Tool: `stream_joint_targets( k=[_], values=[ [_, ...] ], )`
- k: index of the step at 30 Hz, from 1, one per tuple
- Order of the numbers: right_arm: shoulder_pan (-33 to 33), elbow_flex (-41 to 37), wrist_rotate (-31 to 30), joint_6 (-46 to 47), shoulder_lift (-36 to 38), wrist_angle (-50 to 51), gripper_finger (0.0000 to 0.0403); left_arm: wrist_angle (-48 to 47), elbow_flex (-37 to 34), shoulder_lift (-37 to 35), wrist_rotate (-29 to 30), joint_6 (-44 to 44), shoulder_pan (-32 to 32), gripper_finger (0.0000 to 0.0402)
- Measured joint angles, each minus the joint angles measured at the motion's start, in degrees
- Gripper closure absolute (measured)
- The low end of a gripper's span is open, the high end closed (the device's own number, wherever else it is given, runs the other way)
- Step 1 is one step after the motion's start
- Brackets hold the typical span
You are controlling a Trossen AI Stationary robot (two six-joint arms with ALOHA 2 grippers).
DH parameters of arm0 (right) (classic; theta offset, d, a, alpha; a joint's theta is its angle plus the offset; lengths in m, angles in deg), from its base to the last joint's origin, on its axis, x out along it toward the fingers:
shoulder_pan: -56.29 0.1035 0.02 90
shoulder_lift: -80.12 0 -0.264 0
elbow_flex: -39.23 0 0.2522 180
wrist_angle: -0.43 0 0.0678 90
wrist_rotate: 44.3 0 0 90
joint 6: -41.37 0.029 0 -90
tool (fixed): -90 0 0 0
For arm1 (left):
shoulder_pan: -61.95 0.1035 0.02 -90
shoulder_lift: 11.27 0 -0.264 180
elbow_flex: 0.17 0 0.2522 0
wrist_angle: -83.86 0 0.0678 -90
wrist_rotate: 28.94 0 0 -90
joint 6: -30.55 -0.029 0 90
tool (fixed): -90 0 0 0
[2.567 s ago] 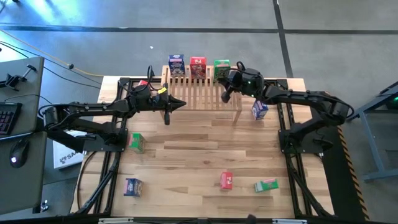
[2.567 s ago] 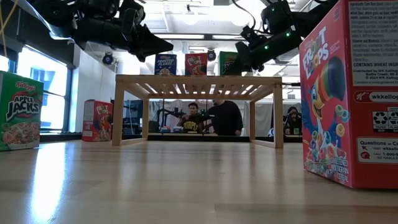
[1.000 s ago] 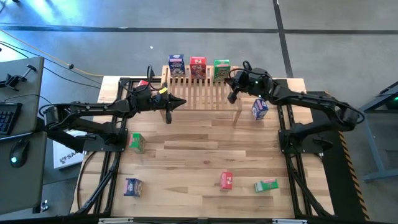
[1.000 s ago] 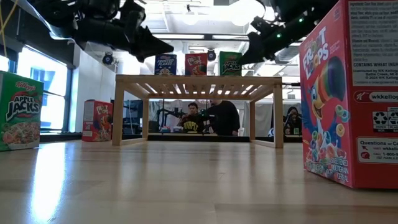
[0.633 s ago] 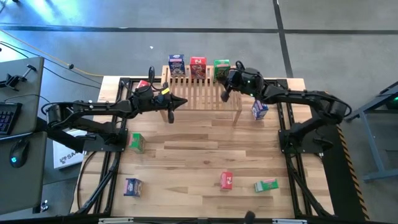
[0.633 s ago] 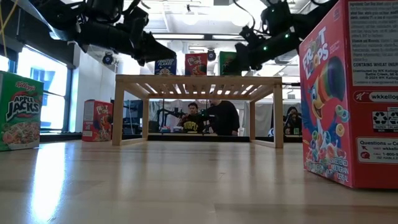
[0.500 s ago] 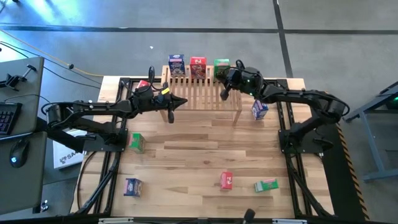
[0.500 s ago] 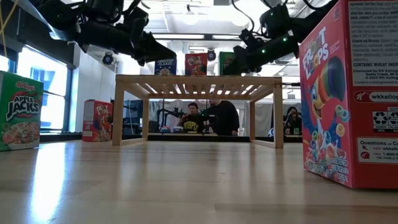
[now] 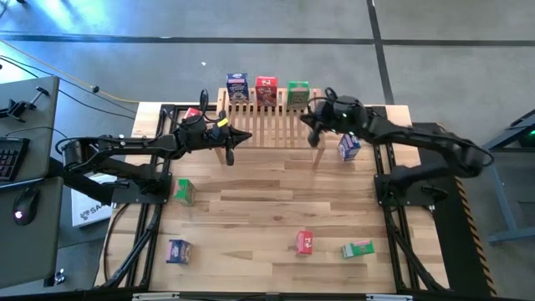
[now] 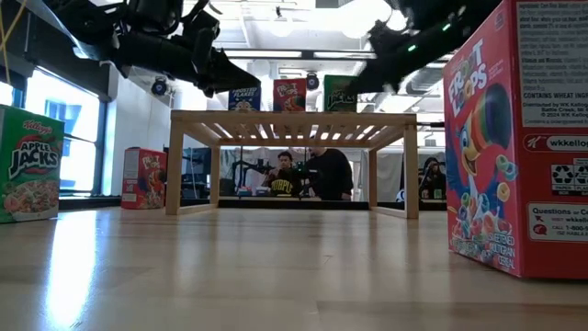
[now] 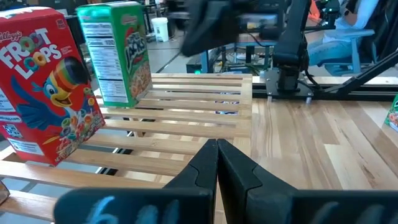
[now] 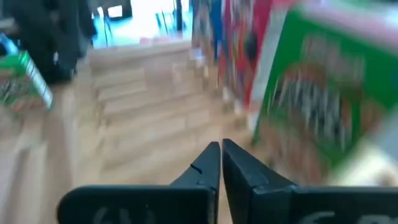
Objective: Stack cereal on shelf
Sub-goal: Put the top blue cereal box on the shelf aligned with the other blue cereal box
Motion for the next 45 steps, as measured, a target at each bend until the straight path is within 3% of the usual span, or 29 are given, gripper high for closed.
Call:
stream_joint_targets(
  k=[4, 8, 13, 17, 26, 45],
  values=[
    [5.2, 0.0, -6.6, 5.4, 9.6, 21.1, 0.0353, -0.2, 0.0, 0.0, 0.0, -0.5, 0.0, 0.0401],
    [11.2, 0.0, -18.9, 15.3, 16.7, 38.2, 0.0278, -0.2, 0.0, 0.0, 0.0, -0.6, 0.0, 0.0401],
    [13.6, 0.0, -27.1, 30.9, 19.7, 50.3, 0.0182, -0.3, 0.0, 0.0, 0.0, -0.5, 0.0, 0.0401],
    [12.8, 0.0, -31.0, 39.2, 18.7, 56.5, 0.0135, -0.3, 0.0, 0.0, 0.0, -0.5, 0.0, 0.0401],
    [8.1, 0.0, -30.0, 51.0, 15.2, 65.6, 0.0121, -0.5, 0.0, 0.0, 0.0, -0.5, 0.0, 0.0401],
    [2.4, 0.0, -24.0, 51.2, 6.9, 61.7, 0.0124, -2.5, 0.0, 0.0, -0.1, -0.5, 0.0, 0.0401]
  ],
)
